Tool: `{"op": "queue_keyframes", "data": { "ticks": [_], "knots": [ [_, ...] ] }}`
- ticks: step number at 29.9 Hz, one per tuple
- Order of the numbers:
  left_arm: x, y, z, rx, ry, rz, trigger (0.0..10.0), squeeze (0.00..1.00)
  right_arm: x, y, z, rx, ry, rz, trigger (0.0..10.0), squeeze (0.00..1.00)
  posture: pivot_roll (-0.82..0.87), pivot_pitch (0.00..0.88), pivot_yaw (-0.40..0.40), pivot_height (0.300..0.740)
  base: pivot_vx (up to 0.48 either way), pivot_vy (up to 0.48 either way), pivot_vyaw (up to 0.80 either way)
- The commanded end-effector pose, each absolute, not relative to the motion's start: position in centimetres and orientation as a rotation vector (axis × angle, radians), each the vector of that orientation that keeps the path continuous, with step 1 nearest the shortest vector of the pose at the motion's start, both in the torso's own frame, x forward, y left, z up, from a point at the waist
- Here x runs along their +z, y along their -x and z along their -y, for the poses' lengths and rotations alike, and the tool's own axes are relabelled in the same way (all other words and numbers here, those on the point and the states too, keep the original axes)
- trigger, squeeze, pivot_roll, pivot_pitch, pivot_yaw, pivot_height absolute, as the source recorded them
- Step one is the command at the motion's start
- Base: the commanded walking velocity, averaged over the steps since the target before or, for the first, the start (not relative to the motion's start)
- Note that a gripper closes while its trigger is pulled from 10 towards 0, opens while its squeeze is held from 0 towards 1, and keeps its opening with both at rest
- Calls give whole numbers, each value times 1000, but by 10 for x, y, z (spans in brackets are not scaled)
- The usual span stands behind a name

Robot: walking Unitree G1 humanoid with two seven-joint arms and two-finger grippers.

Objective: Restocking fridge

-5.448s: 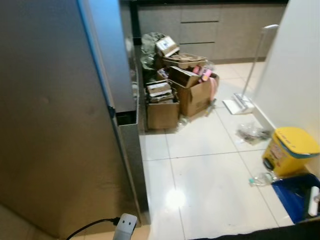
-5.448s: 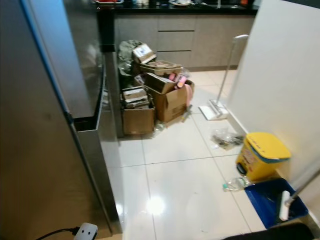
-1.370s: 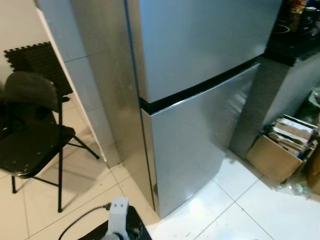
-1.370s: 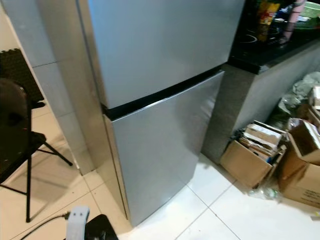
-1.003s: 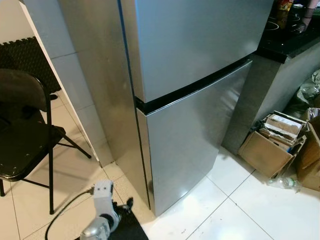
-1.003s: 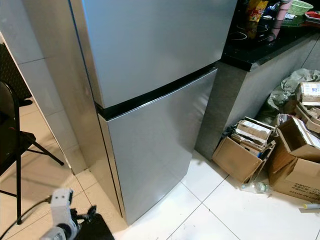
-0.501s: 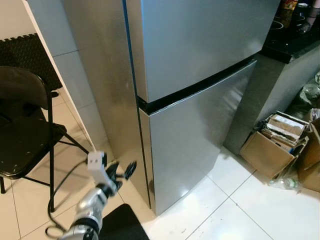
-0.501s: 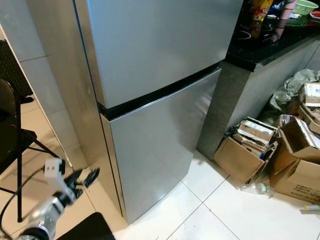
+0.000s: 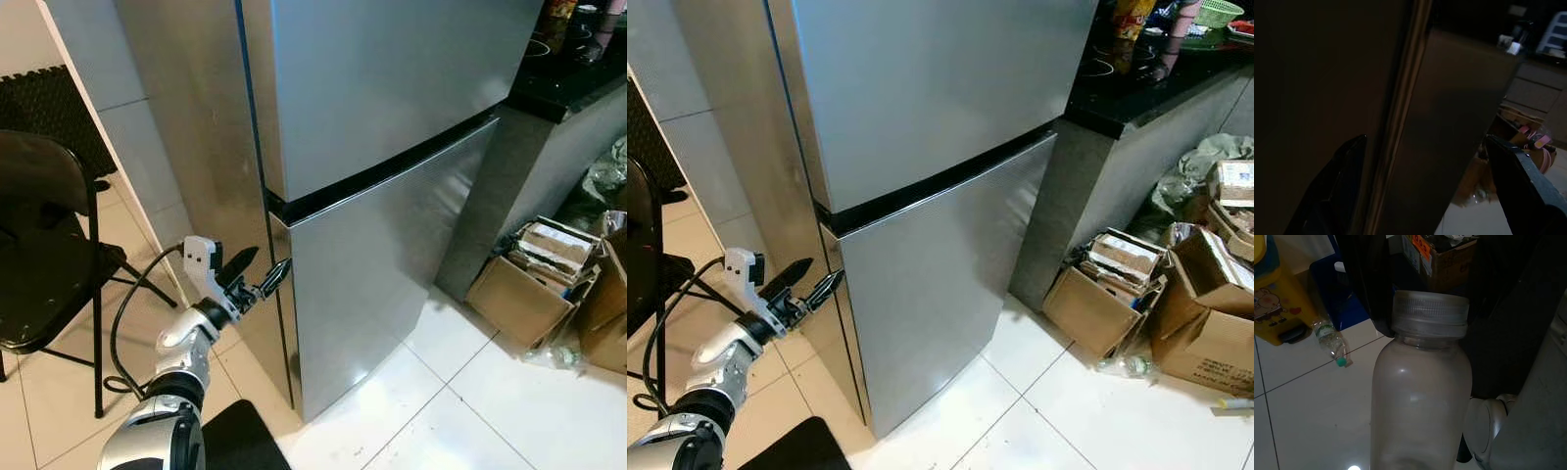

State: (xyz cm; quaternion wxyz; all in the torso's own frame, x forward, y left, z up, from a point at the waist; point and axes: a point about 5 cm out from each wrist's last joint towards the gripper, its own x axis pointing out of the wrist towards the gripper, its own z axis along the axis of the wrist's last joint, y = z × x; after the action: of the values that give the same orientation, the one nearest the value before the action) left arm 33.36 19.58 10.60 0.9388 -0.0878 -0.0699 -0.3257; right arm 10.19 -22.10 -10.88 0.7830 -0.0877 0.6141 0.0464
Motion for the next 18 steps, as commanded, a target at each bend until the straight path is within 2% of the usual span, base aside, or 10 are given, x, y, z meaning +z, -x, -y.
{"op": "queue_keyframes", "data": {
  "ticks": [1, 5, 11, 18],
  "knots": [
    [117, -338, -194, -694, 150, 188, 10000, 0, -109, -102, 222, 90, 185, -1317, 10000, 0, -1, 0, -42, 740, 0, 0, 0],
    [116, -338, -182, -742, 164, 189, 10000, 0, -108, -102, 223, 90, 186, -1315, 10000, 0, -3, 0, -43, 740, 0, 0, 0],
    [112, -331, -160, -906, 199, 179, 10000, 0, -108, -103, 223, 92, 187, -1314, 10000, 0, -1, 0, -45, 740, 0, 0, 0],
    [106, -326, -152, -983, 205, 145, 10000, 0, -108, -102, 222, 91, 188, -1314, 10000, 0, -4, 0, -40, 740, 0, 0, 0]
  ]
}}
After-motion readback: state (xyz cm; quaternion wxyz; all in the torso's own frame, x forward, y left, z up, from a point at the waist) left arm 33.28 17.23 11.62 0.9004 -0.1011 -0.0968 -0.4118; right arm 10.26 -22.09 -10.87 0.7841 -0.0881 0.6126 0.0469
